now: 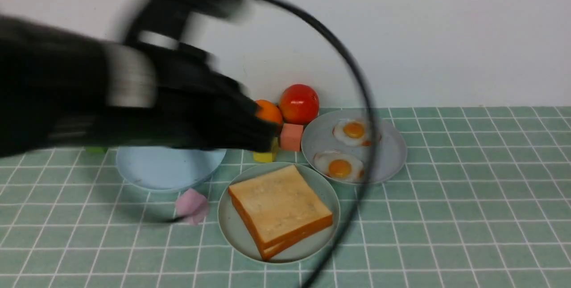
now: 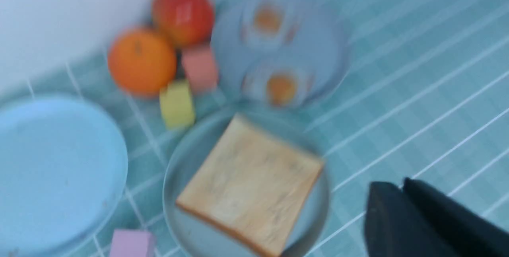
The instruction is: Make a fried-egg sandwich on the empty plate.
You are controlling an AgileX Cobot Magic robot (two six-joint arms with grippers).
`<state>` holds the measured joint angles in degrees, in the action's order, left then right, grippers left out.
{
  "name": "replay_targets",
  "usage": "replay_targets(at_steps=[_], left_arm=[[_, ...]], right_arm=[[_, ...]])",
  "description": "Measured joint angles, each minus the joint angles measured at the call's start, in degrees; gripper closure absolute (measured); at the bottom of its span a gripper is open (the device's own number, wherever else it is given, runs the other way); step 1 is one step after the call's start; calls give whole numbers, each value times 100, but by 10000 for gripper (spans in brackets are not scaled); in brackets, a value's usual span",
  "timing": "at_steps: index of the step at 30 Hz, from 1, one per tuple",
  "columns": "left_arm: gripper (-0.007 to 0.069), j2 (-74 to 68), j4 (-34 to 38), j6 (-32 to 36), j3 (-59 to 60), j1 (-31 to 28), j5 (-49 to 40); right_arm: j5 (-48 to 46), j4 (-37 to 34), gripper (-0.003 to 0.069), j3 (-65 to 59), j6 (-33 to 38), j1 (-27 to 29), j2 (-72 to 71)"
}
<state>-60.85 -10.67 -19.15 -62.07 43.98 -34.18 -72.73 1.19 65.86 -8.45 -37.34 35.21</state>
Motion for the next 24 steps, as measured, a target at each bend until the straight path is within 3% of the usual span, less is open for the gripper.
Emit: replay_targets(at_steps=[8, 14, 18, 24], left_arm=[[638, 3159, 106, -62, 2468, 0, 859], [638, 5211, 106, -115, 4271, 0, 2019], [638, 5836, 106, -115, 4928, 0, 2635], [638, 5939, 106, -129, 5326, 0, 2550]], right_arm=[[0, 293, 659, -299, -347, 5, -1236], [38, 567, 659, -1364, -838, 5, -2076], [693, 775, 659, -2065, -1300, 5, -2366], [1768, 866, 655, -2961, -1677, 5, -2384]])
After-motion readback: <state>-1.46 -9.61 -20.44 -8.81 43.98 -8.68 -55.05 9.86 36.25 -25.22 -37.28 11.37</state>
